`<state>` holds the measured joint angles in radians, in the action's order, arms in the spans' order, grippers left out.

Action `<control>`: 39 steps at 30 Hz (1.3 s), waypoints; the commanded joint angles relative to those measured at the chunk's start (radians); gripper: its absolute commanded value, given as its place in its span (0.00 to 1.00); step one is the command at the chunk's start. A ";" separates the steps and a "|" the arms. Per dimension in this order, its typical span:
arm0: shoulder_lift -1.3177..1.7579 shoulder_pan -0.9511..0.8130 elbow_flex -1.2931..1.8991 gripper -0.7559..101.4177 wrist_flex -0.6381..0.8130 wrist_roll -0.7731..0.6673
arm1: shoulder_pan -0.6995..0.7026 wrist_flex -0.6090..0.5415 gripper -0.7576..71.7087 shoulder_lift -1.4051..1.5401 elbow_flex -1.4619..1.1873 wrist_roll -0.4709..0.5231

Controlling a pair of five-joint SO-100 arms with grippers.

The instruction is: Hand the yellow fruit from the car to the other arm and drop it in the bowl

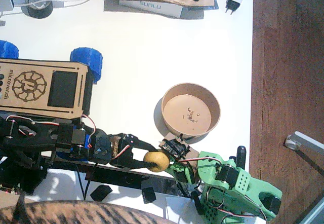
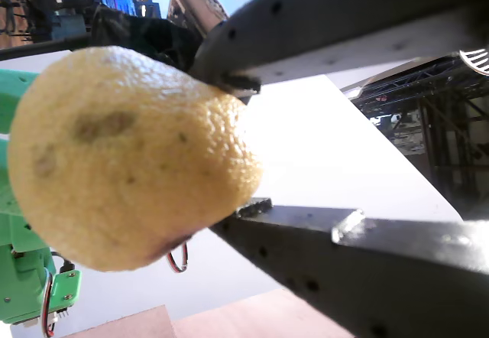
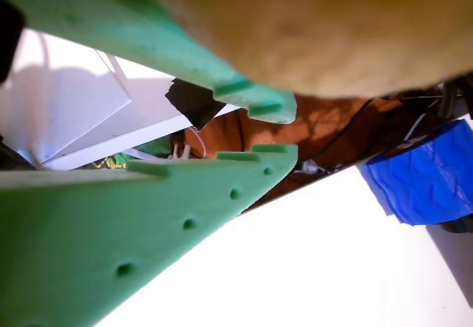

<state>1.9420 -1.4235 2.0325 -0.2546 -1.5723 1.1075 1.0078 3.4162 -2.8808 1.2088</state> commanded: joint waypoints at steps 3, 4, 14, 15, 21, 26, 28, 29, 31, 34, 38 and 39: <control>-0.002 -0.005 -0.029 0.01 0.038 -0.014 | -0.018 -0.055 0.01 0.012 0.006 0.005; -0.005 -0.005 -0.029 0.01 0.038 -0.014 | -0.021 -0.061 0.01 0.012 0.008 0.005; 0.051 -0.005 -0.029 0.01 -0.043 -0.012 | -0.026 -0.094 0.01 0.014 0.012 -0.002; 0.072 -0.003 -0.029 0.01 -0.069 -0.012 | -0.025 -0.100 0.01 0.014 0.012 -0.003; 0.242 0.005 0.018 0.01 -0.210 -0.003 | -0.052 -0.120 0.01 -0.009 0.009 -0.005; 0.454 0.005 0.314 0.01 -0.008 -0.009 | -0.078 -0.109 0.01 -0.021 0.008 -0.008; 0.532 0.005 0.459 0.01 0.112 -0.011 | -0.080 -0.107 0.01 -0.018 0.008 -0.011; 0.561 0.005 0.523 0.01 0.167 -0.012 | -0.080 -0.107 0.01 -0.018 0.008 -0.012; 0.621 0.006 0.623 0.01 0.236 -0.012 | -0.074 -0.094 0.01 -0.014 0.009 -0.015; 0.690 0.008 0.687 0.01 0.235 -0.014 | -0.046 -0.043 0.01 0.012 0.025 -0.015; 0.736 0.008 0.699 0.01 0.186 -0.014 | -0.005 -0.026 0.01 0.014 0.052 -0.020; 0.747 0.008 0.699 0.01 0.172 -0.014 | 0.003 -0.026 0.01 0.014 0.054 -0.020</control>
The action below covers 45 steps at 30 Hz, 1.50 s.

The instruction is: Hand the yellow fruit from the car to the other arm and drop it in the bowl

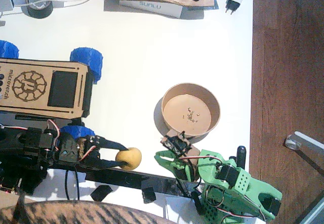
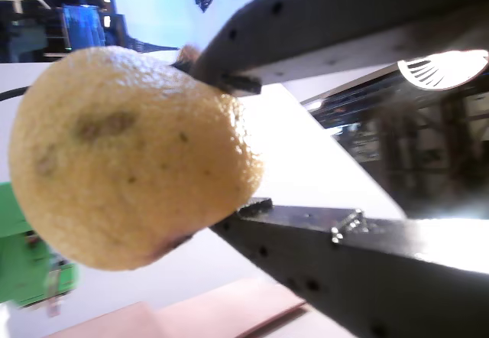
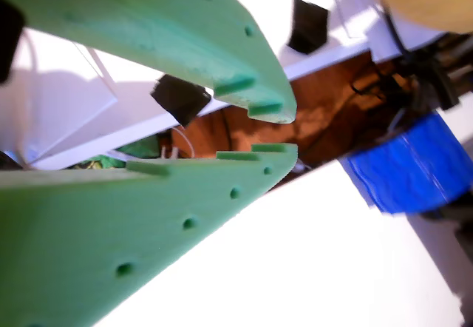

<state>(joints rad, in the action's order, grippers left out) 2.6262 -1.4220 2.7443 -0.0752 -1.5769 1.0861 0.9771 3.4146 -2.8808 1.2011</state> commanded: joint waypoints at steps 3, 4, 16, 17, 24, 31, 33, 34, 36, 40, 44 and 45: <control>0.086 0.006 -0.012 0.01 -0.035 -0.009 | 0.049 0.003 0.01 0.015 0.054 -0.014; 0.091 0.006 -0.012 0.01 -0.044 -0.009 | 0.060 -0.002 0.01 0.015 0.051 -0.014; 0.097 0.006 -0.011 0.01 -0.077 -0.009 | 0.146 0.018 0.29 0.009 0.058 -0.020; 0.103 0.006 -0.011 0.01 -0.086 -0.009 | 0.143 0.035 0.33 0.009 0.064 -0.020; 0.132 0.006 -0.011 0.01 -0.124 -0.009 | 0.078 0.038 0.43 -0.087 0.112 -0.028; 0.132 0.006 -0.011 0.01 -0.124 -0.009 | 0.049 -0.167 0.44 -0.310 0.138 -0.032; 0.132 0.006 -0.011 0.01 -0.124 -0.009 | 0.054 -0.221 0.44 -0.345 0.143 -0.032; 0.132 0.006 -0.011 0.01 -0.124 -0.009 | 0.055 -0.258 0.44 -0.370 0.144 -0.032; 0.132 0.006 -0.009 0.01 -0.124 -0.009 | 0.055 -0.330 0.44 -0.430 0.152 -0.032; 0.132 0.006 -0.009 0.01 -0.124 -0.009 | 0.055 -0.437 0.43 -0.541 0.176 -0.032; 0.130 0.006 -0.009 0.01 -0.124 -0.009 | 0.060 -0.494 0.43 -0.592 0.201 -0.031; 0.129 0.006 -0.009 0.01 -0.124 -0.009 | 0.060 -0.508 0.43 -0.607 0.207 -0.029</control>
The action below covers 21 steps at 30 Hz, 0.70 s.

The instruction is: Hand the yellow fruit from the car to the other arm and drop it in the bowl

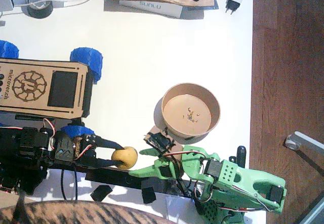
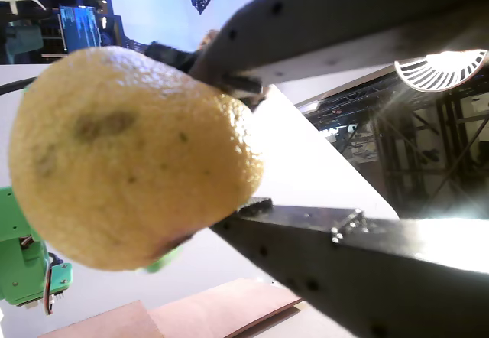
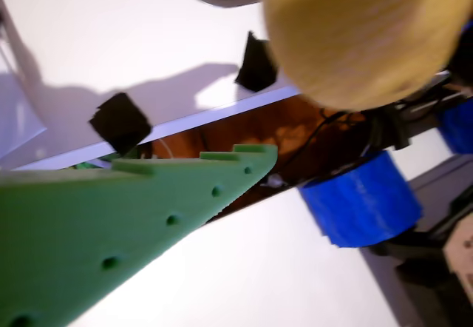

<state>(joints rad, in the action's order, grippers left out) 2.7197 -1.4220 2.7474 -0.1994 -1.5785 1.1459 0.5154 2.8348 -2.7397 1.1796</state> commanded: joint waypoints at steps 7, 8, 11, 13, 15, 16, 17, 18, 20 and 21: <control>0.032 0.006 -0.012 0.01 0.000 -0.008 | -0.020 -0.184 0.44 -0.173 0.092 -0.008; 0.032 0.006 -0.012 0.01 0.000 -0.008 | -0.021 -0.201 0.44 -0.189 0.097 -0.008; 0.032 0.006 -0.012 0.01 0.000 -0.008 | -0.021 -0.244 0.45 -0.242 0.109 -0.006; 0.031 0.006 -0.012 0.01 0.000 -0.008 | -0.021 -0.268 0.45 -0.273 0.114 -0.006; 0.031 0.006 -0.012 0.01 0.000 -0.008 | -0.029 -0.298 0.45 -0.307 0.118 -0.006; 0.031 0.006 -0.012 0.01 0.000 -0.008 | -0.035 -0.318 0.45 -0.325 0.118 -0.006; 0.031 0.006 -0.012 0.01 0.000 -0.008 | -0.041 -0.336 0.45 -0.341 0.121 -0.006; 0.031 0.006 -0.012 0.01 0.000 -0.008 | -0.044 -0.353 0.45 -0.353 0.121 -0.006; 0.031 0.006 -0.012 0.01 0.000 -0.008 | -0.051 -0.373 0.45 -0.379 0.124 -0.006; 0.031 0.006 -0.012 0.01 0.000 -0.008 | -0.051 -0.376 0.45 -0.387 0.126 -0.006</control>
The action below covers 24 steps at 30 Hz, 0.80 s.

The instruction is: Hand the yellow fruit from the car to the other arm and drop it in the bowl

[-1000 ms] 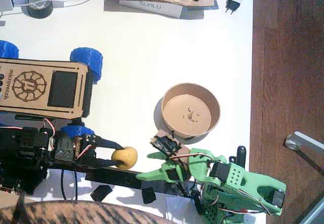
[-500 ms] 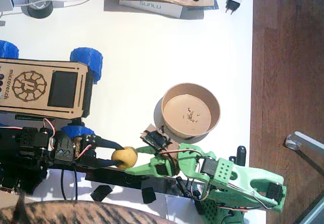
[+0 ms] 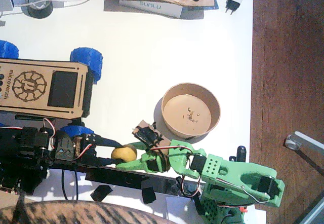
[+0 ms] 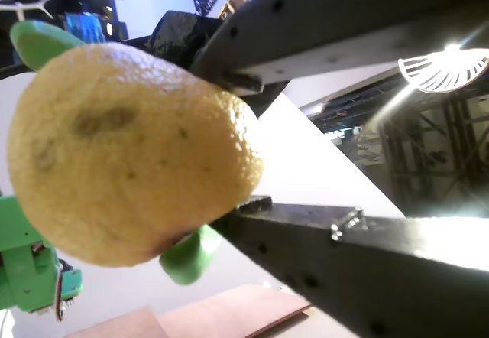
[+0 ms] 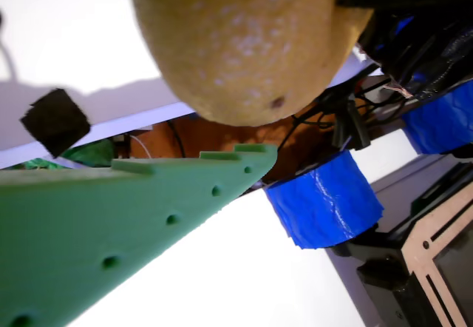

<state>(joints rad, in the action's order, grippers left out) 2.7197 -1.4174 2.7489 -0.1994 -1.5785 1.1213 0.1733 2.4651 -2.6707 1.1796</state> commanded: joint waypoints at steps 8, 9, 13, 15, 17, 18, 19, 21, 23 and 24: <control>0.031 0.002 -0.014 0.01 0.000 -0.008 | -0.023 -0.058 0.38 -0.054 0.057 -0.005; 0.031 0.002 -0.014 0.01 0.000 -0.008 | -0.023 -0.051 0.33 -0.054 0.058 -0.003; 0.031 0.002 -0.014 0.01 0.002 -0.008 | -0.020 -0.018 0.07 -0.035 0.058 -0.005; 0.031 0.002 -0.014 0.01 0.002 -0.008 | -0.021 -0.014 0.05 -0.018 0.051 -0.006; 0.031 0.002 -0.014 0.01 0.002 -0.008 | -0.025 -0.006 0.04 -0.005 0.048 -0.006; 0.031 0.002 -0.014 0.01 0.002 -0.008 | -0.026 -0.002 0.04 0.000 0.048 -0.006; 0.031 0.002 -0.014 0.01 0.002 -0.008 | -0.026 0.000 0.03 0.003 0.048 -0.006; 0.031 0.002 -0.014 0.01 0.002 -0.008 | -0.028 0.002 0.02 0.008 0.044 -0.006; 0.031 0.002 -0.014 0.01 0.002 -0.008 | -0.028 0.005 0.01 0.009 0.041 -0.006; 0.031 0.002 -0.014 0.01 0.002 -0.008 | -0.028 0.005 0.01 0.011 0.040 -0.006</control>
<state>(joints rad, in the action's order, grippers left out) 2.7197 -1.4097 2.7489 -0.1994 -1.5754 1.1213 0.1641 2.4482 -2.6507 1.1704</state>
